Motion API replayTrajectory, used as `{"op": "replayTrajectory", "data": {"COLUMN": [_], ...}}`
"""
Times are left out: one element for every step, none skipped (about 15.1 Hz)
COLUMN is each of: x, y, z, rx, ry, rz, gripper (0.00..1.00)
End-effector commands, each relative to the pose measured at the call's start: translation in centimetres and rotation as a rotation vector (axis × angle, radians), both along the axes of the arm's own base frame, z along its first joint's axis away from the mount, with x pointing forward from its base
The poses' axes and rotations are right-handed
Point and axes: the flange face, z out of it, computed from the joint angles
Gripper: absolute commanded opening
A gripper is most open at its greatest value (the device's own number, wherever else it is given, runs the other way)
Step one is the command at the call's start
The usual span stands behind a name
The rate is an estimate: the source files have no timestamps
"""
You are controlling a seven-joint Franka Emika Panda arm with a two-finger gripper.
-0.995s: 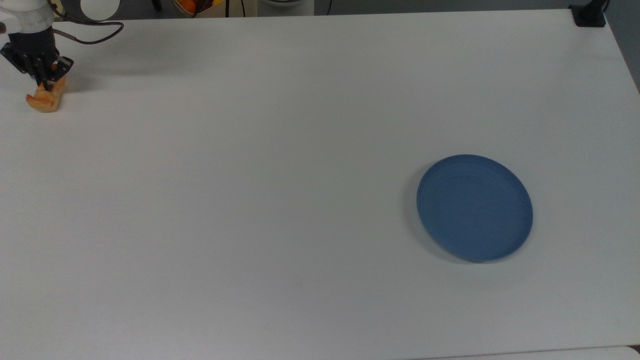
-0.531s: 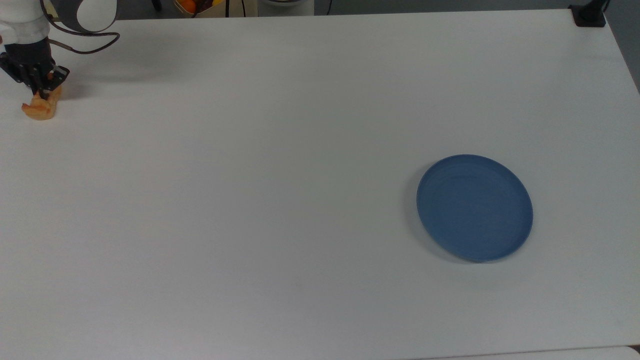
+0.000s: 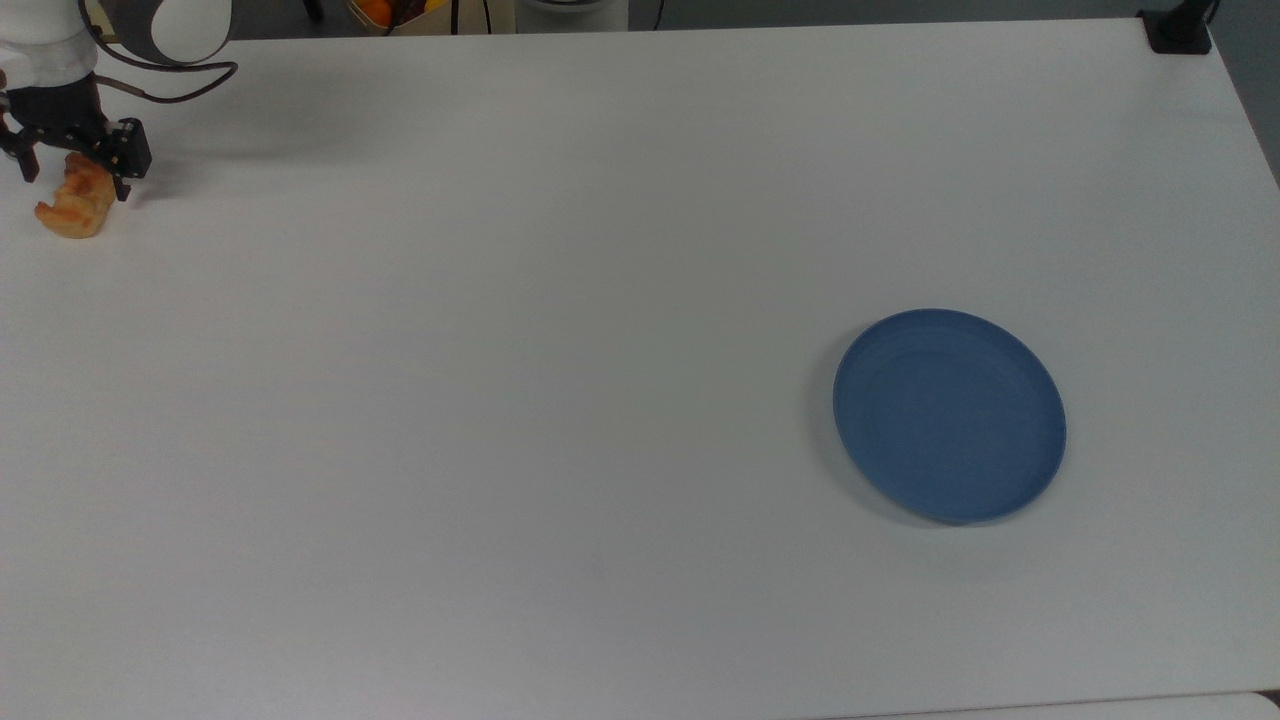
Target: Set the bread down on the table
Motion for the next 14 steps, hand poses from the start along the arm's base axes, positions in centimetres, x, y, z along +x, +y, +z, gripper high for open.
{"op": "replayTrajectory", "data": {"x": [0.1,0.1,0.1,0.1,0.1,0.1,0.0,0.1,0.2,0.4,1.0,1.3,1.7,2.5], "y": [-0.2,-0.2,-0.2,-0.2,0.0,0.3,0.6,1.0,1.5,2.3,4.0,5.3,6.7,9.3], "z": [0.3,0.3,0.5,0.8,1.1,1.6,2.4,3.2,4.4,5.9,8.1,9.8,11.8,14.3], "rx": [0.0,0.0,0.003,0.007,0.013,0.031,0.077,0.107,0.128,0.148,0.186,0.215,0.251,0.298], "ry": [-0.018,-0.018,-0.021,-0.026,-0.035,-0.046,-0.053,-0.064,-0.082,-0.106,-0.125,-0.134,-0.142,-0.104], "rz": [0.017,0.017,0.015,0.006,-0.004,-0.026,-0.085,-0.125,-0.155,-0.172,-0.181,-0.188,-0.196,-0.199], "gripper": [1.0,1.0,1.0,1.0,1.0,1.0,1.0,1.0,1.0,1.0,1.0,1.0,1.0,1.0]}}
